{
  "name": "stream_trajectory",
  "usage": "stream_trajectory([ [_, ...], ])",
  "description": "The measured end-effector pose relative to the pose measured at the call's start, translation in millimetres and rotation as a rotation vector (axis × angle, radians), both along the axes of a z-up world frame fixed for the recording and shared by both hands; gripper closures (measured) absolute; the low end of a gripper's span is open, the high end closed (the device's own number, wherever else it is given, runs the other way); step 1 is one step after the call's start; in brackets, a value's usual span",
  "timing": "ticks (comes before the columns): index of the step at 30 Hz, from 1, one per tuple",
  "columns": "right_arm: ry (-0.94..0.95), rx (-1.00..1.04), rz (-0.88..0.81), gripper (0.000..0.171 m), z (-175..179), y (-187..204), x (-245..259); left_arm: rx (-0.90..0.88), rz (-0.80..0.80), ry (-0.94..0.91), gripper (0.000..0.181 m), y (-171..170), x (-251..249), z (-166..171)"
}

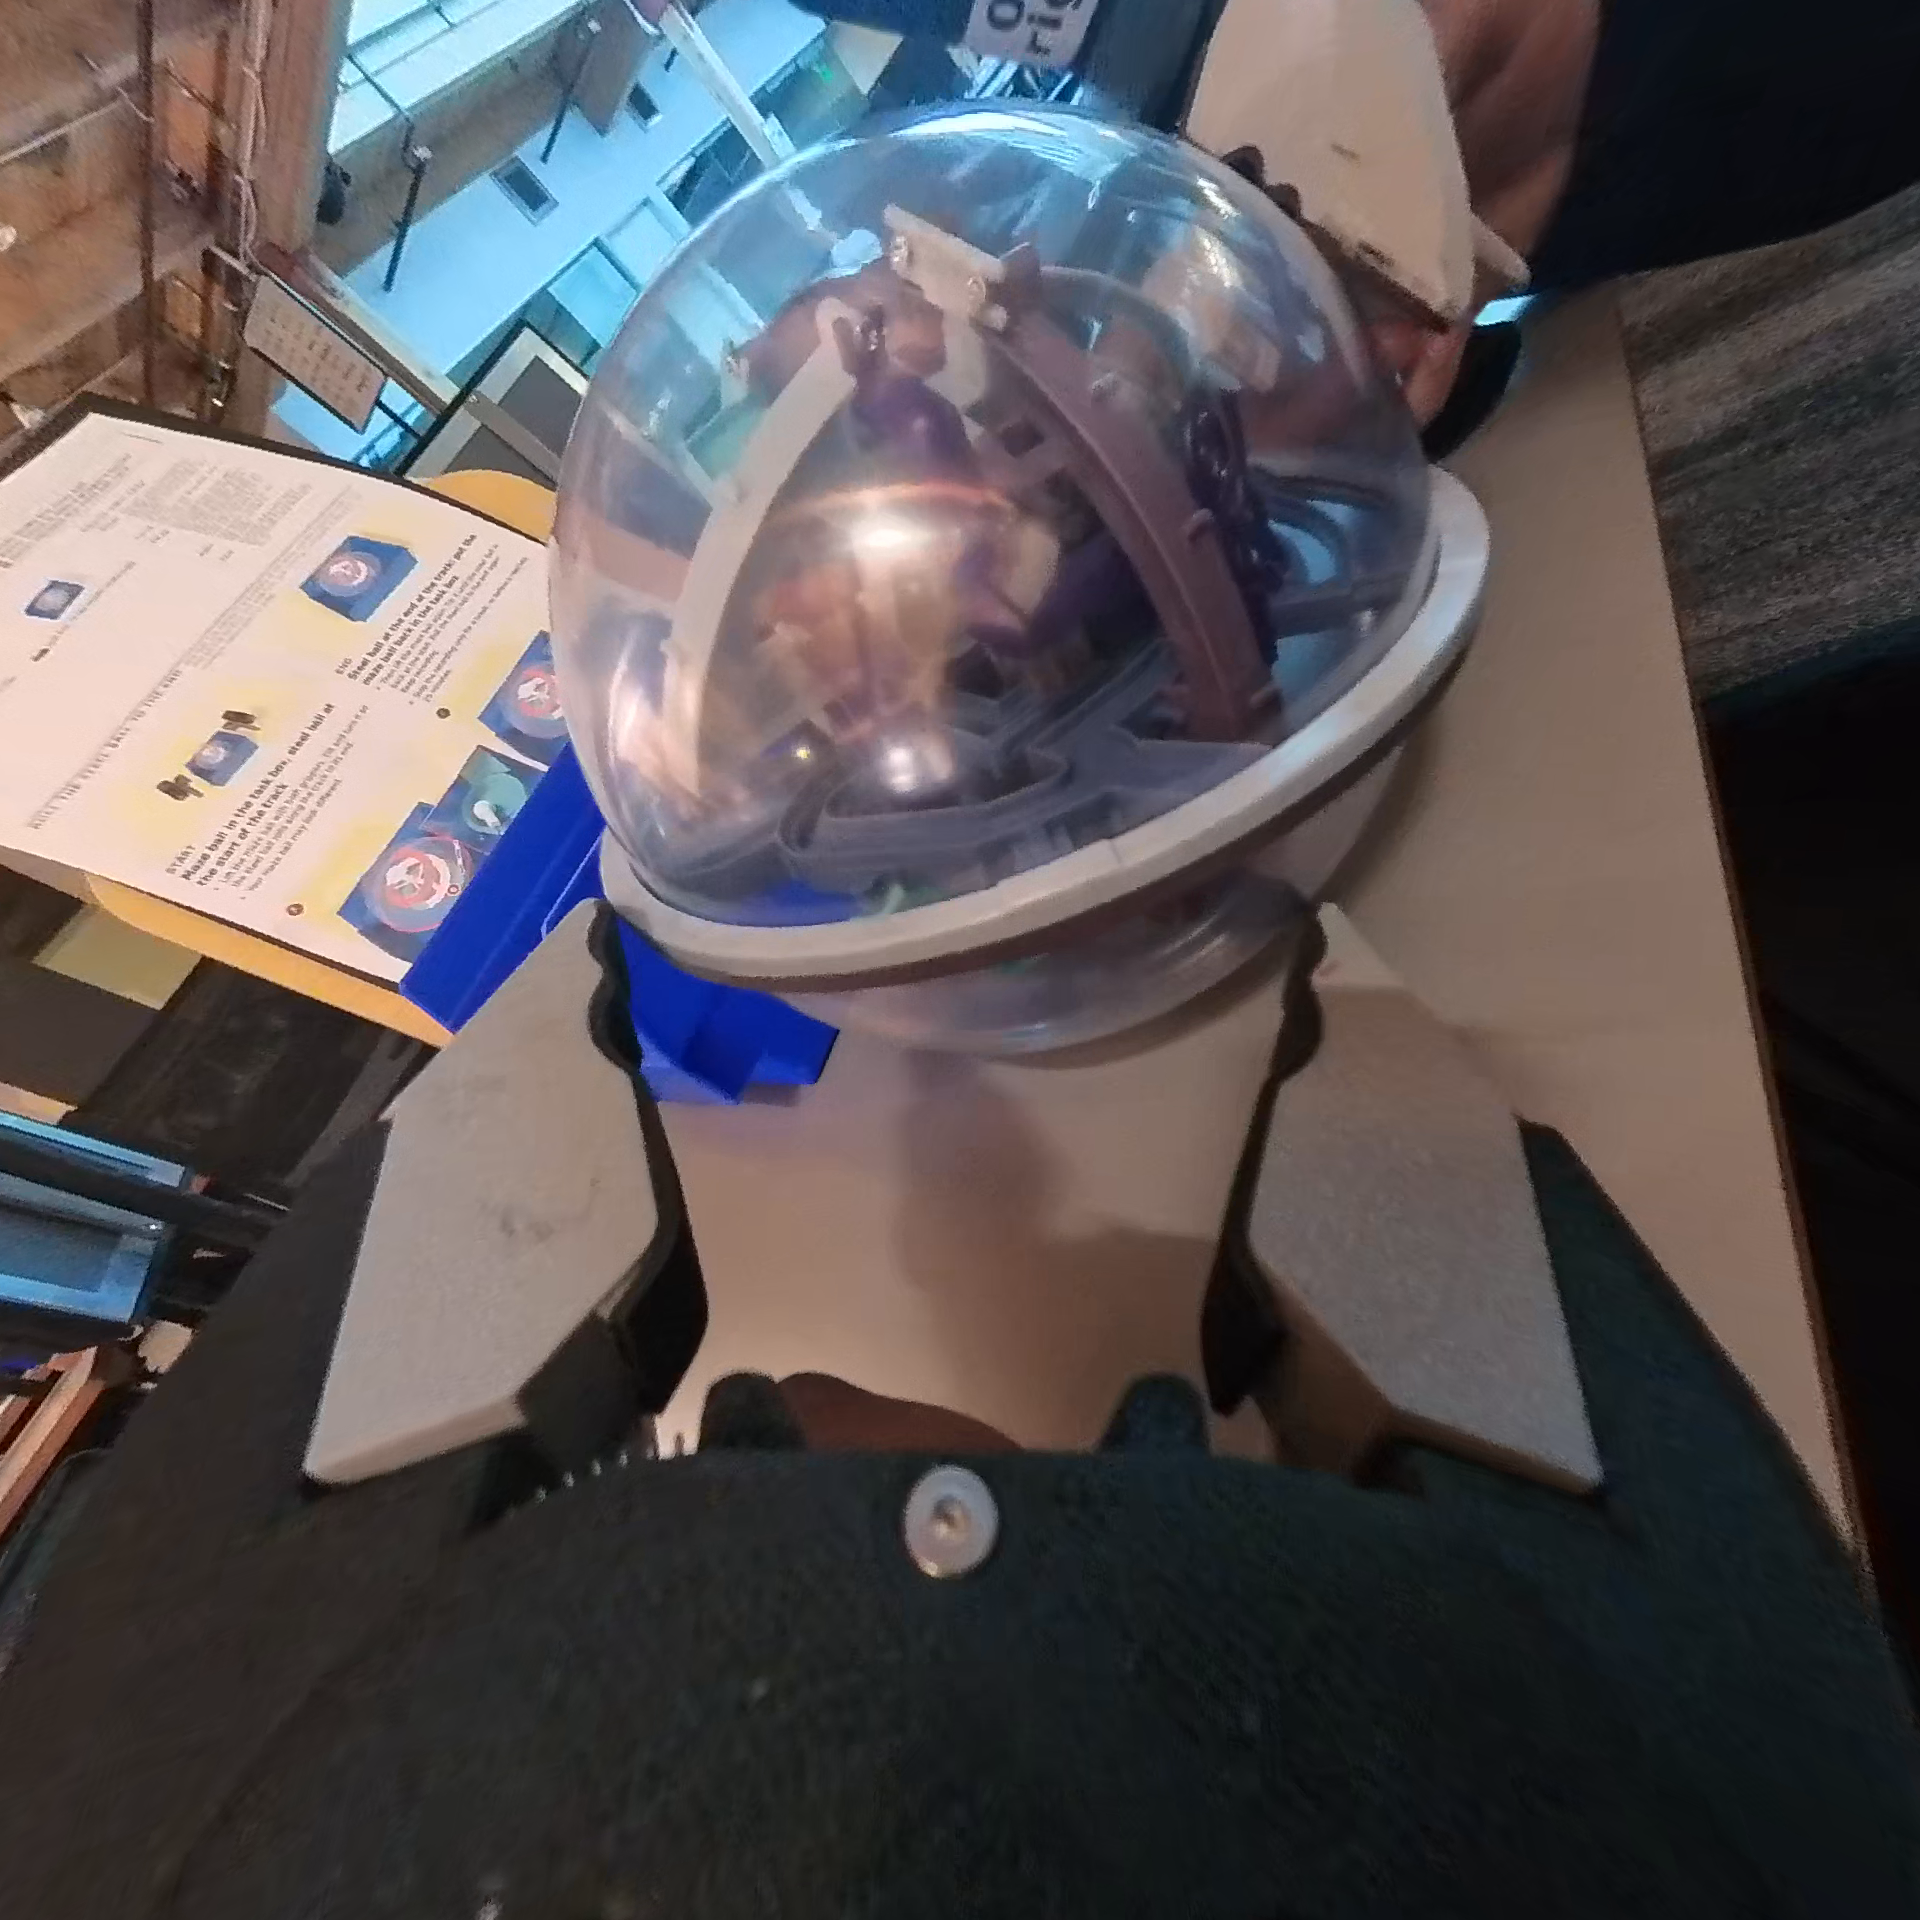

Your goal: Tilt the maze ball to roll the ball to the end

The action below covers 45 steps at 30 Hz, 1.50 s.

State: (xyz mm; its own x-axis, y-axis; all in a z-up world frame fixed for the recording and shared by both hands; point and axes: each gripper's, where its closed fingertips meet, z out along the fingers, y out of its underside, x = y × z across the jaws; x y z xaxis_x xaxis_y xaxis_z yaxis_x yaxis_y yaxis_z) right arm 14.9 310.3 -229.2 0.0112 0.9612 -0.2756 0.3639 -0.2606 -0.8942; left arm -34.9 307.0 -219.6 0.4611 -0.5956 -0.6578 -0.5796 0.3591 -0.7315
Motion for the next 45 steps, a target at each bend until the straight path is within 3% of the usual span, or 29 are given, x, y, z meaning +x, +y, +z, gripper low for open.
stream_trajectory([
  [25, -0.008, 0.015, -0.001, 0.015, -1.1, -1.0, 0.1, 0.026, -0.008, 0.009, 0.059, -0.8, -1.3, 0.1],
  [39, -0.003, 0.057, -0.008, 0.024, 0.3, 0.4, 2.6, -0.219, -0.121, -0.136, 0.063, -6.6, -5.4, 6.1],
  [45, -0.006, 0.077, -0.008, 0.026, -0.1, 0.2, 2.5, -0.234, -0.131, -0.134, 0.062, -7.6, -6.4, 5.0],
])
